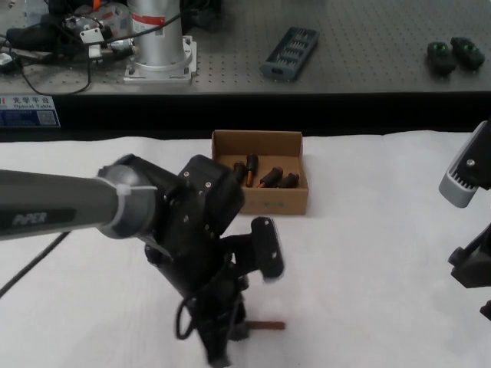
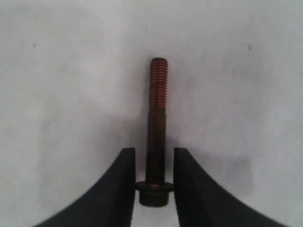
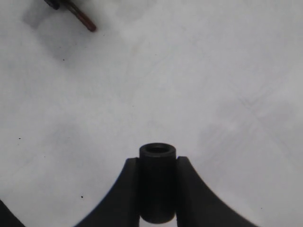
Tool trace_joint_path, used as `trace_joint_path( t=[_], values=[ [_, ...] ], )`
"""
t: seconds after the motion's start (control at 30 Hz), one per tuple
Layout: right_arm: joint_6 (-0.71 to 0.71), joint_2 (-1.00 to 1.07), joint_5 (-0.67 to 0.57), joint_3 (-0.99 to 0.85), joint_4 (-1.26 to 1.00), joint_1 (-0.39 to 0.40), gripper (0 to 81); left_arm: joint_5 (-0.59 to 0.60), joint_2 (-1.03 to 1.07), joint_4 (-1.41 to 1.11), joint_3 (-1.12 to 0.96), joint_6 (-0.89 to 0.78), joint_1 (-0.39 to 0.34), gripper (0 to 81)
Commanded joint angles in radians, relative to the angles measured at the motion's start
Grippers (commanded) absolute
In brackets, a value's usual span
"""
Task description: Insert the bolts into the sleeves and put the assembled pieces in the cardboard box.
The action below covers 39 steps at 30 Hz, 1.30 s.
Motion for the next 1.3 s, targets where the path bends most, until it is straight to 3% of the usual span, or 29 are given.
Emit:
trace_joint_path(
  t=[0.0, 0.33, 0.5, 0.7, 0.93, 1.03, 1.17, 1.27],
  values=[
    [0.0, -0.017, -0.014, -0.003, -0.003, -0.005, 2.6, -0.157, -0.083, 0.153, -0.001, 0.418, 0.013, 0.6],
    [-0.008, -0.016, -0.014, -0.003, -0.009, -0.005, 2.6, -0.161, -0.115, 0.175, 0.002, 1.17, 0.161, 0.6],
    [-0.008, -0.016, -0.014, -0.003, -0.009, -0.005, 2.6, -0.142, -0.104, 0.178, 0.002, 1.5, 0.194, 0.6],
    [0.001, -0.016, -0.014, -0.003, -0.009, -0.005, 2.6, -0.113, -0.053, 0.183, 0.002, 1.678, 0.194, 0.6],
    [0.001, -0.016, -0.014, -0.003, -0.009, -0.005, 2.6, -0.069, -0.035, 0.231, 0.005, 1.704, 0.194, 0.7],
    [0.001, -0.016, -0.014, -0.003, -0.009, -0.005, 2.6, -0.039, -0.035, 0.231, 0.005, 1.696, 0.194, 10.7],
    [0.001, -0.016, -0.014, -0.003, -0.009, -0.005, 2.6, -0.029, -0.035, 0.231, 0.005, 1.65, 0.194, 38.2],
    [0.001, -0.016, -0.014, -0.003, -0.009, -0.005, 2.6, -0.034, -0.035, 0.231, 0.005, 1.612, 0.194, 46.6]
  ],
)
